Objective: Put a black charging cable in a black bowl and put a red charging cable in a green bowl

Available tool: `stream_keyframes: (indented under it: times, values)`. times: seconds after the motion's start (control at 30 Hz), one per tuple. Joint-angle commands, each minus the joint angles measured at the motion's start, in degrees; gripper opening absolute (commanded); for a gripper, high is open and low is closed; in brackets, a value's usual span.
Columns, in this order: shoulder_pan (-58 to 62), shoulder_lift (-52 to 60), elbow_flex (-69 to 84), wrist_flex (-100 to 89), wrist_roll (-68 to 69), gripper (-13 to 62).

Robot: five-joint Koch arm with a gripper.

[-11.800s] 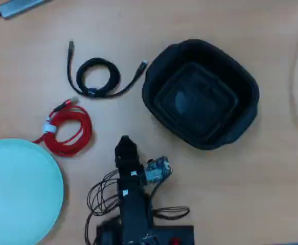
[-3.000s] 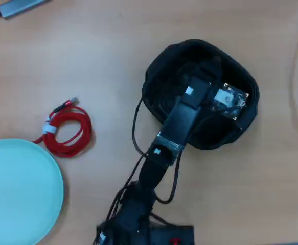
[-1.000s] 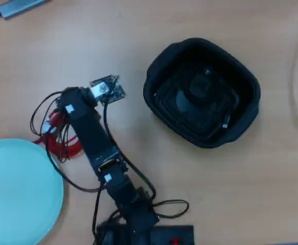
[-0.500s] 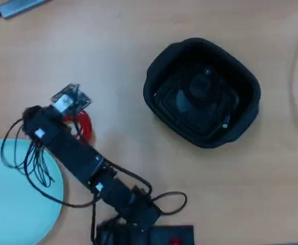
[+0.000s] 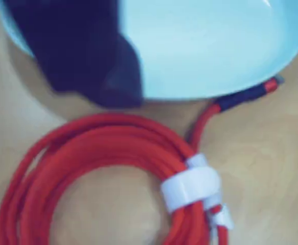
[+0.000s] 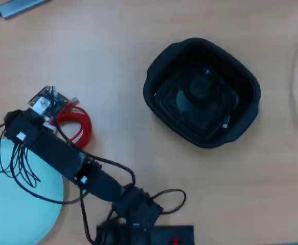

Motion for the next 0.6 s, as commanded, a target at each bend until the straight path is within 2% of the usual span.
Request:
stream_keyframes:
  times: [0.0,0.57]
  values:
    - [-0.1,-0.9,-5.4,-0.5,1.0,57.8]
    - [3.0,-11.3,-7.2,-2.4,1.7,57.7]
